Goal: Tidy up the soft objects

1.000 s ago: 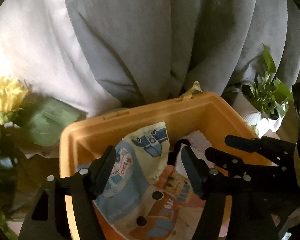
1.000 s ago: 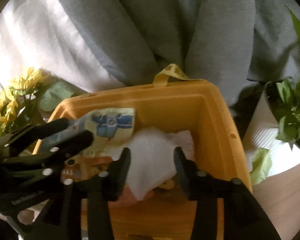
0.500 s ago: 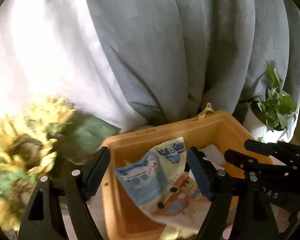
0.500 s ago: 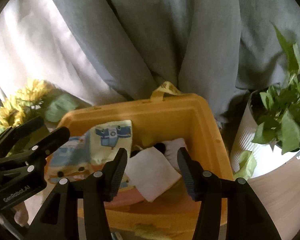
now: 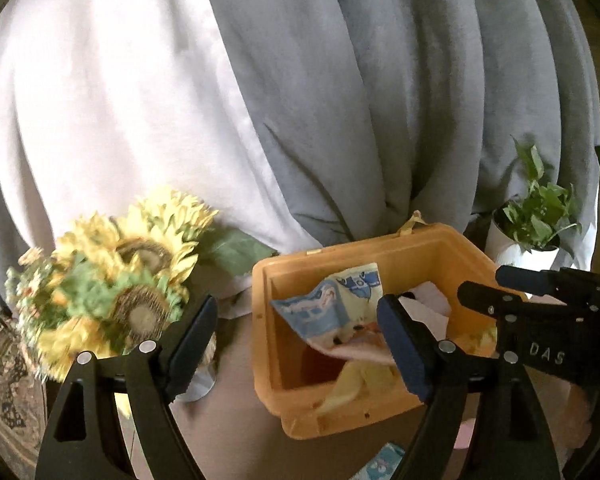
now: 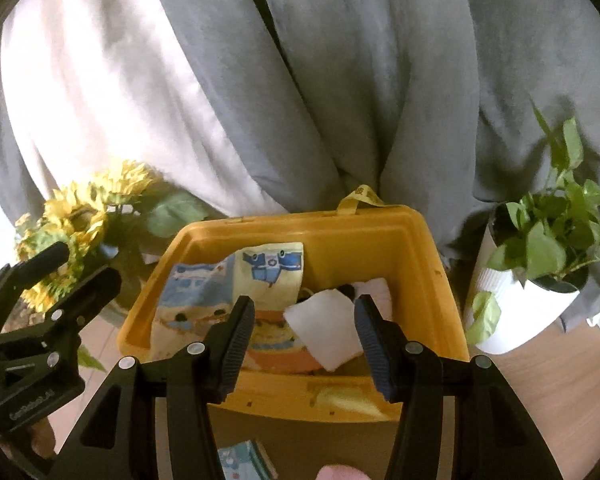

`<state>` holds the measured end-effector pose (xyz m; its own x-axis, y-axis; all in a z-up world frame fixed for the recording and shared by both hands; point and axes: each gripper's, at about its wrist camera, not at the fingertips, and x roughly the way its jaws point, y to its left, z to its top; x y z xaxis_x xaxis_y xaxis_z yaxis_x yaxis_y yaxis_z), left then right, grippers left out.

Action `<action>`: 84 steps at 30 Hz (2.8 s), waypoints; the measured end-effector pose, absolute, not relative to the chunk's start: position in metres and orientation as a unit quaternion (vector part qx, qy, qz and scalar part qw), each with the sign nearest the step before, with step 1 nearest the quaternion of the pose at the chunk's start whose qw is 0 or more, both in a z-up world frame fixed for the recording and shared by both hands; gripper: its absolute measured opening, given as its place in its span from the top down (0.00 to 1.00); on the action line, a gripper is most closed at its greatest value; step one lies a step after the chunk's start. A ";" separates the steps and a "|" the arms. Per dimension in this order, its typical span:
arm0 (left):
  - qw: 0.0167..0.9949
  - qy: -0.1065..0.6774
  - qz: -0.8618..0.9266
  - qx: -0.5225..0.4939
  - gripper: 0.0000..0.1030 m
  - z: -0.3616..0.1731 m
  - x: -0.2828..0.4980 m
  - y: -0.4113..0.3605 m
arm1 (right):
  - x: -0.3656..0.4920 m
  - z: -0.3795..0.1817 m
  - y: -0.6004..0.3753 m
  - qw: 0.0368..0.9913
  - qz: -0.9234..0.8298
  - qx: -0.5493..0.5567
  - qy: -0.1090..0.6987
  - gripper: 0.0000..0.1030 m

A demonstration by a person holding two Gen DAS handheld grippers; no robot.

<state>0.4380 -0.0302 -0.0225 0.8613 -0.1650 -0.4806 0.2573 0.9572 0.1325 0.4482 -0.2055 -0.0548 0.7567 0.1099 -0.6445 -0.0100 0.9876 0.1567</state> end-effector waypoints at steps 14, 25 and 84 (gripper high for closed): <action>0.954 0.274 -0.102 0.074 0.20 -0.057 0.392 -0.015 | 0.405 -0.052 -0.189 0.945 0.065 0.040 0.318 0.48; 0.952 0.293 -0.075 0.052 0.20 -0.069 0.389 0.010 | 0.412 -0.060 -0.147 0.938 0.142 -0.019 0.316 0.55; 0.934 0.354 -0.015 -0.044 0.17 -0.107 0.486 0.029 | 0.566 -0.140 -0.057 0.749 0.295 -0.078 0.588 0.96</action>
<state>0.4862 0.0287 -0.1074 0.7486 -0.0589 -0.6604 -0.0032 0.9957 -0.0924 0.5660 -0.0570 -0.1395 0.1344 0.3507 -0.9268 -0.5343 0.8133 0.2302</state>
